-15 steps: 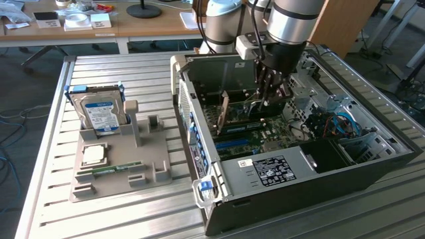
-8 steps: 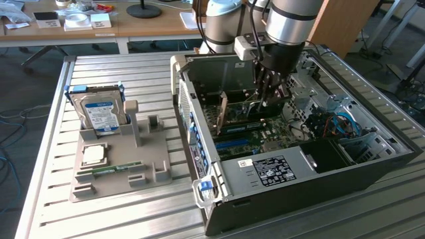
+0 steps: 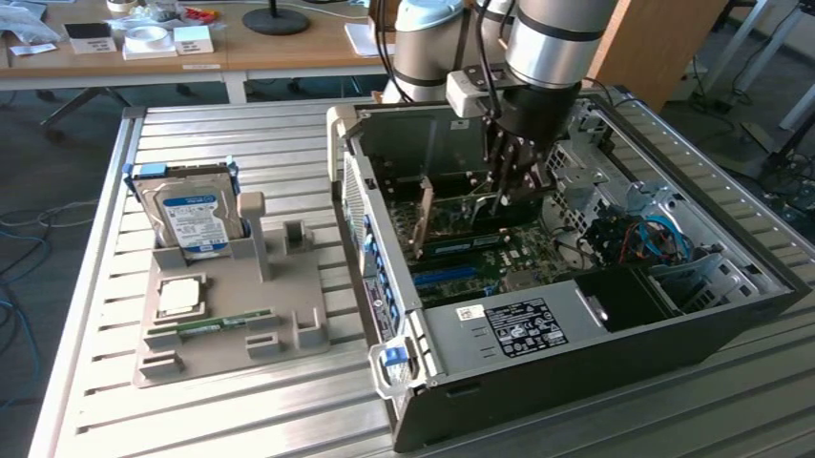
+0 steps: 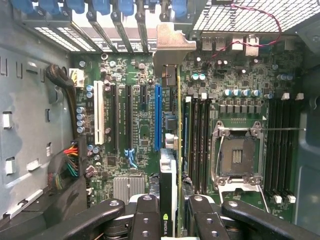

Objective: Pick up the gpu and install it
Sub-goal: 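Insert the gpu into the slot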

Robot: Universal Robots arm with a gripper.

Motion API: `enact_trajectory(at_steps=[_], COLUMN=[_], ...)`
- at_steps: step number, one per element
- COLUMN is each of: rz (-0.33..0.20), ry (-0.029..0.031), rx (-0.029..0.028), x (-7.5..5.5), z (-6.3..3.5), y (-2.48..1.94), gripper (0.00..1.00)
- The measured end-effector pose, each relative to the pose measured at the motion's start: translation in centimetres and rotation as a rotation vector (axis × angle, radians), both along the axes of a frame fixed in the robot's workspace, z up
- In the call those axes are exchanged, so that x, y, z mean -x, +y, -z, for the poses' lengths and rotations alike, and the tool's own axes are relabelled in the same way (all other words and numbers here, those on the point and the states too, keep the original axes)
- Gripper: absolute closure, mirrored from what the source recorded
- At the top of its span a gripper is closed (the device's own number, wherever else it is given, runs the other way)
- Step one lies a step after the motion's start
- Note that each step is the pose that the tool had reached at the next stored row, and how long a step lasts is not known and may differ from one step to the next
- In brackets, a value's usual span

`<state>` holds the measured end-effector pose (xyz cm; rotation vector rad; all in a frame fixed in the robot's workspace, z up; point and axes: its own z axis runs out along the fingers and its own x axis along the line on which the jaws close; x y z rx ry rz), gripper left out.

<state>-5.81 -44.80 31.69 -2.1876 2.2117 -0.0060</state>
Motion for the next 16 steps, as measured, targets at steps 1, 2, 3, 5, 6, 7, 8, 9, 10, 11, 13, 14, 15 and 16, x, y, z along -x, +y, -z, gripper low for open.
enact_trajectory(at_steps=[1, 2, 3, 5, 6, 7, 8, 9, 10, 11, 13, 14, 15, 16], rz=[0.0, 0.0, 0.0, 0.0, 0.0, 0.0, 0.0, 0.0, 0.0, 0.0, 0.0, 0.0, 0.0, 0.0], ry=[0.0, 0.0, 0.0, 0.0, 0.0, 0.0, 0.0, 0.0, 0.0, 0.0, 0.0, 0.0, 0.0, 0.0], rx=[0.0, 0.0, 0.0, 0.0, 0.0, 0.0, 0.0, 0.0, -0.0001, -0.0001, 0.0, 0.0, 0.0, 0.0], x=[0.03, 0.07, 0.1, 0.15, 0.18, 0.21, 0.23, 0.26, 0.29, 0.32, 0.38, 0.41, 0.44, 0.47], z=[0.02, 0.03, 0.05, 0.08, 0.09, 0.1, 0.12, 0.13, 0.15, 0.16, 0.19, 0.21, 0.23, 0.25], y=[0.0, 0.0, 0.0, 0.0, 0.0, 0.0, 0.0, 0.0, 0.0, 0.0, 0.0, 0.0, 0.0, 0.0], gripper=[0.73, 0.73, 0.73, 0.73, 0.73, 0.73, 0.73, 0.73, 0.73, 0.73, 0.73, 0.73, 0.73, 0.73])
